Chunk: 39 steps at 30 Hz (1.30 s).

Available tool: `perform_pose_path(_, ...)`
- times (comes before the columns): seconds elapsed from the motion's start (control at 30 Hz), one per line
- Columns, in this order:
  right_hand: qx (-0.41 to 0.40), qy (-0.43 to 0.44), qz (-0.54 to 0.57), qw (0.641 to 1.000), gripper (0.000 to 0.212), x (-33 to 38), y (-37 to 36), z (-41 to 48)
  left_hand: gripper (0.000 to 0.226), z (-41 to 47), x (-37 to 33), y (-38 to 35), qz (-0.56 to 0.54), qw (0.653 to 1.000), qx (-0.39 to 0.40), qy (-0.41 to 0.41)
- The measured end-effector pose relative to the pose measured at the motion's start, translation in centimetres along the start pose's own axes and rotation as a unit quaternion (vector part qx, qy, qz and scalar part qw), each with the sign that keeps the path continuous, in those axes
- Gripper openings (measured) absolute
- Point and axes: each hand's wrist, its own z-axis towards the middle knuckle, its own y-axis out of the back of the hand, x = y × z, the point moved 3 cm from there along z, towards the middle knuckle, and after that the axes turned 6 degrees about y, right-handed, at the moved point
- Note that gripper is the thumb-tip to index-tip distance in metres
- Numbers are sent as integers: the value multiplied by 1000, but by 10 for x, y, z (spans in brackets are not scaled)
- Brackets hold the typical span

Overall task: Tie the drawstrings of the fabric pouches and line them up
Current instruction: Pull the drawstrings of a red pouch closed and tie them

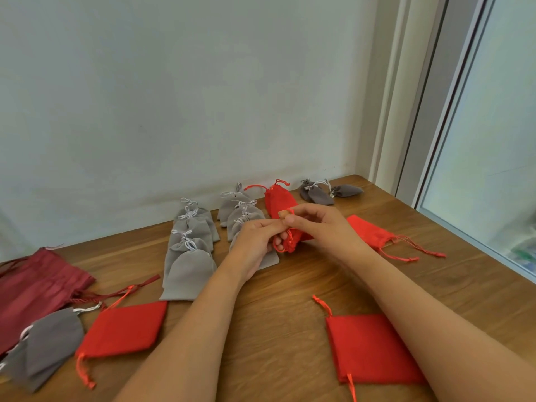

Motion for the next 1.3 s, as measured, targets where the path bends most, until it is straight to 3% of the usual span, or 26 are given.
perform_pose_path(0.1, -3, 29, -98, 995, 22, 1, 2, 0, 24, 1, -1, 1, -19, 1000, 2, -2)
perform_pose_path(0.3, -83, 62, -171, 980, 26, 9, 7, -4, 23, 1, 0, 2, -25, 1000, 7, -7)
perform_pose_path(0.4, -84, 56, -205, 974, 25, 11, 7, -4, 21, 1, 1, 3, -28, 1000, 5, -5)
perform_pose_path(0.67, -80, 140, -405, 900, 12, 24, 7, -6, 20, 1, 0, 3, -54, 998, 2, 16)
perform_pose_path(0.77, -72, 141, -389, 908, 11, 27, 6, -7, 19, 2, -1, 4, -81, 996, 5, 21)
perform_pose_path(0.87, -24, 156, -321, 934, 7, 28, 3, -8, 17, 2, -2, 6, -109, 994, 13, 20)
perform_pose_path(1.0, 29, 158, -295, 942, 12, 24, 2, -5, 14, 2, -3, 9, -147, 989, 14, 22)
perform_pose_path(1.13, -17, 152, -254, 955, 3, 25, 12, -4, 18, 1, -3, 7, -155, 988, 19, 21)
perform_pose_path(1.3, 31, 89, -224, 970, 32, 28, 8, -9, 20, 2, -1, 6, -128, 991, 40, 28)
